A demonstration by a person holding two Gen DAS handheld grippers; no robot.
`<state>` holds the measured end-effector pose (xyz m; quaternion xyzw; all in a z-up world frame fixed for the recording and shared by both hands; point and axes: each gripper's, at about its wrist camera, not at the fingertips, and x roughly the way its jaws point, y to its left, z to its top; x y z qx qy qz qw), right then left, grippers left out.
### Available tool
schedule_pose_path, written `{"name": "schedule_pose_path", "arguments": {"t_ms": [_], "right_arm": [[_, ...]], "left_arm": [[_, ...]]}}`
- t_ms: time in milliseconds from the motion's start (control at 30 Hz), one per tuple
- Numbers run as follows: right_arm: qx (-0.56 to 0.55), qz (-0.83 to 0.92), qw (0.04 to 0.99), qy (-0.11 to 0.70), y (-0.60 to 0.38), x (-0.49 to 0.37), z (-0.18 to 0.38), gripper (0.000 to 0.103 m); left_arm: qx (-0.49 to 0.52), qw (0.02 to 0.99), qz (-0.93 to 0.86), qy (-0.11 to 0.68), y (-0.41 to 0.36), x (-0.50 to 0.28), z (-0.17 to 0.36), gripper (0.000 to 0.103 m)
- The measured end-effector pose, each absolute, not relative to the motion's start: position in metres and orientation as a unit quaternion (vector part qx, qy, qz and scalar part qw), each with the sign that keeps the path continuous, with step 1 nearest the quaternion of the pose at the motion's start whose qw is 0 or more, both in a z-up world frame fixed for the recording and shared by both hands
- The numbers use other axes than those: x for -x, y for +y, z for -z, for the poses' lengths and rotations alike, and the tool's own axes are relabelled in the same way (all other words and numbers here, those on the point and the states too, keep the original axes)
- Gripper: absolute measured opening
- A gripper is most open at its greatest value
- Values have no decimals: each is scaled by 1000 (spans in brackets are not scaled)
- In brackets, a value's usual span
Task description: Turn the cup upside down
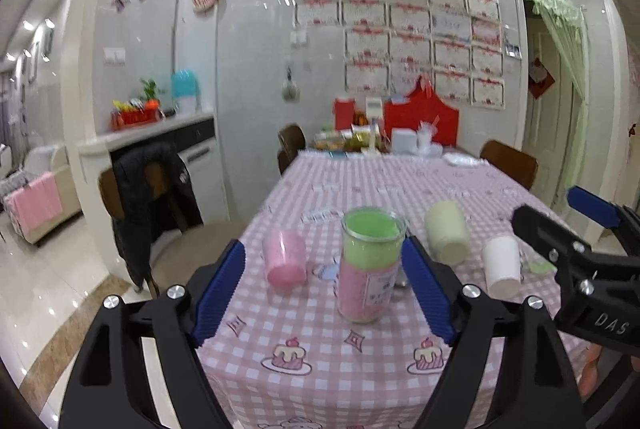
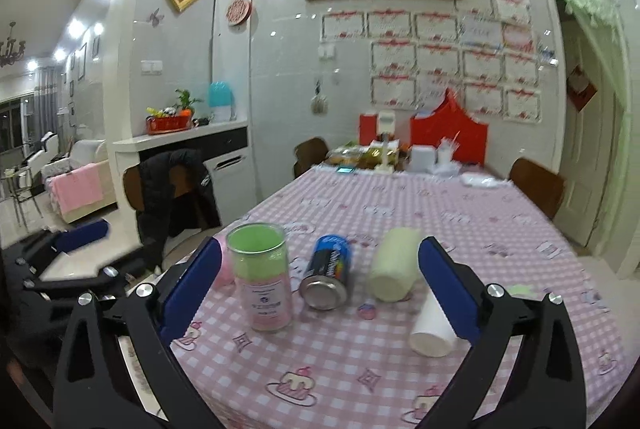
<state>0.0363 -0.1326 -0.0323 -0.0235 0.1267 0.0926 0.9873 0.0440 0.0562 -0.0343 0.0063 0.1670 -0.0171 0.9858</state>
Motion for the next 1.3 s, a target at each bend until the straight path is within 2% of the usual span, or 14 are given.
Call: {"name": "schedule_pose_path", "arguments": {"t_ms": [67,333,1300], "right_arm": [[23,-89,989,117,-136,-29,31,95],[21,-89,991,93,-142,-12,31,95],[18,-65,995,76,-149,2,35,95]], "left_arm": [[-11,989,13,146,54,-34,27,84],[-25,994,19,109,38,-13,14,88],[-32,997,10,74,23,-5,18,88]]}}
